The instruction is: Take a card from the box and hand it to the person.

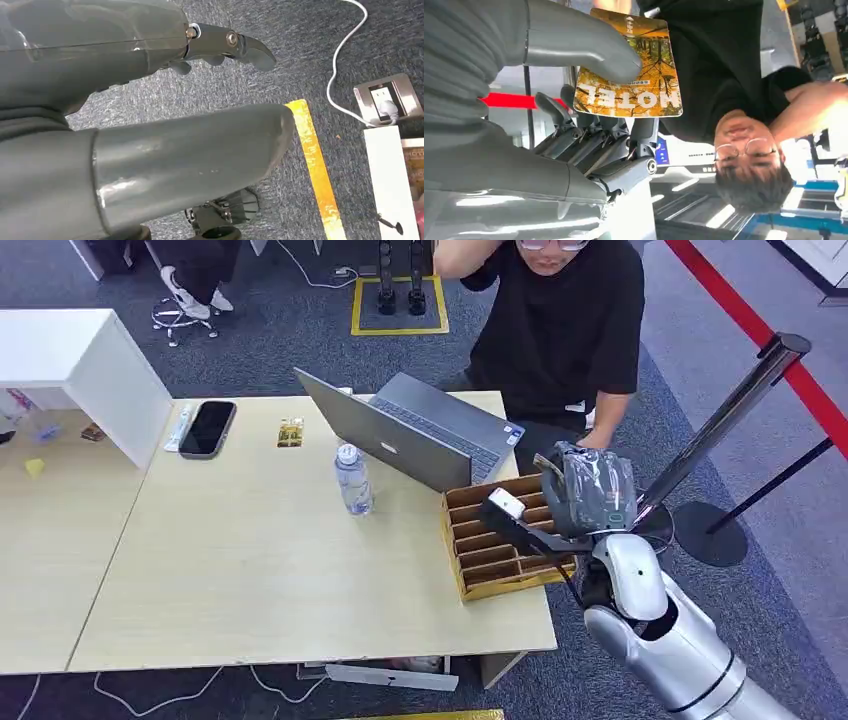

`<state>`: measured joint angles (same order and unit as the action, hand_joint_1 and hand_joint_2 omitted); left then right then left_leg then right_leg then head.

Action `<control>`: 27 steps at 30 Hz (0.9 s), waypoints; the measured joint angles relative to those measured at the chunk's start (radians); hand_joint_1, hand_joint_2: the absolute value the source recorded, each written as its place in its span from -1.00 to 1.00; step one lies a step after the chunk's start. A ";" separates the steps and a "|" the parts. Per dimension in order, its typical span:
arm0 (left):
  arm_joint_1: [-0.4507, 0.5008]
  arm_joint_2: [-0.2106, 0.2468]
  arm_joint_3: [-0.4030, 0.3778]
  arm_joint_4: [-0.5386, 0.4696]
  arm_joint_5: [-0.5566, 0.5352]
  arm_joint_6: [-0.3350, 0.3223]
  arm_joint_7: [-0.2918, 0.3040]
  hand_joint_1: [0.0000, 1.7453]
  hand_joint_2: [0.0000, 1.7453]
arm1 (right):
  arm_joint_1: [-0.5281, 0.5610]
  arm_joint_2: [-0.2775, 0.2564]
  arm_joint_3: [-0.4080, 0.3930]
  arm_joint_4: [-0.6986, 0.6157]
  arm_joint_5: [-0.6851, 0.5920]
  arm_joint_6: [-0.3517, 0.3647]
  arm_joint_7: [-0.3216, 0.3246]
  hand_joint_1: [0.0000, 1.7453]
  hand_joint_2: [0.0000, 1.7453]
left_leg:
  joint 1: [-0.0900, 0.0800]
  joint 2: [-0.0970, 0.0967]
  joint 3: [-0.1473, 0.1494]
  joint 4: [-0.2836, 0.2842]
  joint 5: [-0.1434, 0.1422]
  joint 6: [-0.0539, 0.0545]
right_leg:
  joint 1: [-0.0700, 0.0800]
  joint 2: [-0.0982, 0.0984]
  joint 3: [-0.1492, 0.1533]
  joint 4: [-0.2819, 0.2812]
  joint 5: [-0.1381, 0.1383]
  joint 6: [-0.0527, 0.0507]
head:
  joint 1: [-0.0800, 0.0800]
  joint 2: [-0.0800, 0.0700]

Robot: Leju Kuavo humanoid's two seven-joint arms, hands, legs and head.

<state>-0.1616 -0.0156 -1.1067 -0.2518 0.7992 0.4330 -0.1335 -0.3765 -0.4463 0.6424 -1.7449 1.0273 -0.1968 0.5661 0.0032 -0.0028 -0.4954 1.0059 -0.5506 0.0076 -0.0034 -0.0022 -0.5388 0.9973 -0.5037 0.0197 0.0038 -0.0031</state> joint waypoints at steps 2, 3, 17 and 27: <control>0.000 0.000 0.000 0.000 0.000 0.000 0.000 -1.00 -1.00 | 0.000 -0.010 -0.011 -0.001 -0.010 -0.001 0.010 0.82 1.00 | 0.000 0.000 0.000 0.000 0.000 0.000 | 0.000 0.000 0.000 0.000 0.000 0.000 | 0.000 0.000; 0.000 0.000 0.000 0.000 0.000 0.000 0.000 -1.00 -1.00 | 0.000 -0.016 -0.019 0.000 -0.019 -0.004 0.013 0.80 1.00 | 0.000 0.000 0.000 0.000 0.000 0.000 | 0.000 0.000 0.000 0.000 0.000 0.000 | 0.001 0.000; -0.002 -0.001 0.000 0.000 -0.014 -0.001 0.010 -1.00 -1.00 | 0.072 -0.104 -0.105 0.116 0.058 -0.021 0.024 0.74 1.00 | 0.000 0.000 0.000 0.000 0.000 0.000 | 0.000 0.000 0.000 0.000 0.000 0.000 | 0.000 0.000; -0.002 -0.001 0.000 0.000 -0.020 -0.001 0.015 -1.00 -1.00 | 0.101 -0.123 -0.118 0.205 0.185 0.019 0.012 0.74 1.00 | 0.000 0.000 0.000 0.000 0.000 0.000 | 0.000 0.000 0.000 0.000 0.000 0.000 | 0.000 0.000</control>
<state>-0.1639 -0.0168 -1.1067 -0.2518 0.7794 0.4318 -0.1183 -0.2756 -0.5695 0.5241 -1.5404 1.2120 -0.1781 0.5779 0.0030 -0.0030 -0.4956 1.0060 -0.5506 0.0076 -0.0035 -0.0025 -0.5391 0.9971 -0.5037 0.0197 0.0038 -0.0030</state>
